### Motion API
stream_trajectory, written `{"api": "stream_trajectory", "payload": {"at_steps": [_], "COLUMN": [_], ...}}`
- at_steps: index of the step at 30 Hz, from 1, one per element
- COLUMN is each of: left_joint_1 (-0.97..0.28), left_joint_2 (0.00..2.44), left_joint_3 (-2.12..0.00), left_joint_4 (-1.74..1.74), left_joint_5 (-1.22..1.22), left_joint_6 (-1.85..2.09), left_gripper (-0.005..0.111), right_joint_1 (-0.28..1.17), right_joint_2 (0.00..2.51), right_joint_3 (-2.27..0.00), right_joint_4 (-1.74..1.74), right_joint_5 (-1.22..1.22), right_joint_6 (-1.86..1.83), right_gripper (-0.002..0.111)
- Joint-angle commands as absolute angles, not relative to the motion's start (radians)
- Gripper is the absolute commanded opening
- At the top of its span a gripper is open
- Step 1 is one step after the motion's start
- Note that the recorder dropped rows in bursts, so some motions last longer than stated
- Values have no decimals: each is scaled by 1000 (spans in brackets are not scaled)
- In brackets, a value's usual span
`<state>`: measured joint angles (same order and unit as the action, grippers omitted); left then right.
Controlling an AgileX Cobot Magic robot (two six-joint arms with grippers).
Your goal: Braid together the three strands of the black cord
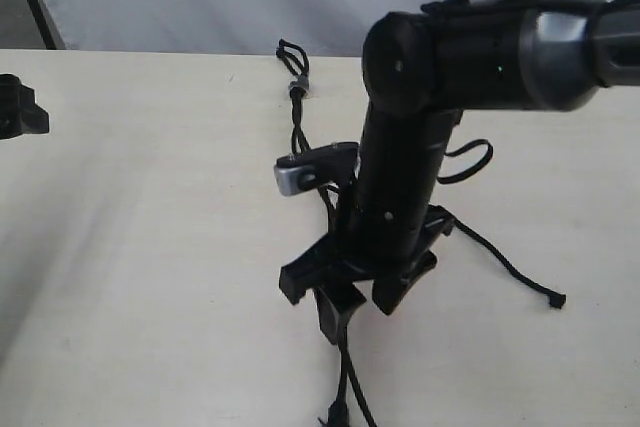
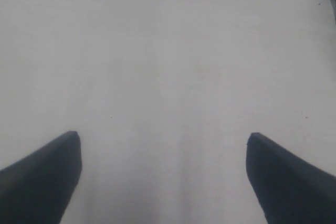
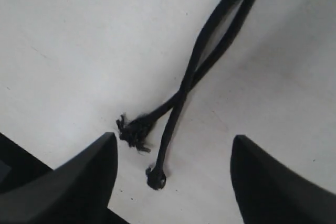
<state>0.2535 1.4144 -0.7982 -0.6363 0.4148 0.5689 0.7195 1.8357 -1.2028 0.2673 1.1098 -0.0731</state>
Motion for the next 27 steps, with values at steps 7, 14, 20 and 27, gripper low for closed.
{"api": "stream_trajectory", "payload": {"at_steps": [7,14,20,27], "left_joint_1": [255,255,255,255], "left_joint_2": [1408,1408,1408,1408], "left_joint_3": [-797,-797,-797,-797], "left_joint_4": [-691,-691,-695,-696], "left_joint_5": [424,428,428,428], "left_joint_6": [633,633,633,633], "left_gripper": [80,80,80,80], "right_joint_1": [850,864,866,863], "right_joint_2": [1799,1799,1799,1799], "right_joint_3": [-967,-936,-899,-889], "right_joint_4": [224,32,32,-62], "right_joint_5": [837,792,733,714], "right_joint_6": [-53,86,86,158], "right_gripper": [60,60,60,60]}}
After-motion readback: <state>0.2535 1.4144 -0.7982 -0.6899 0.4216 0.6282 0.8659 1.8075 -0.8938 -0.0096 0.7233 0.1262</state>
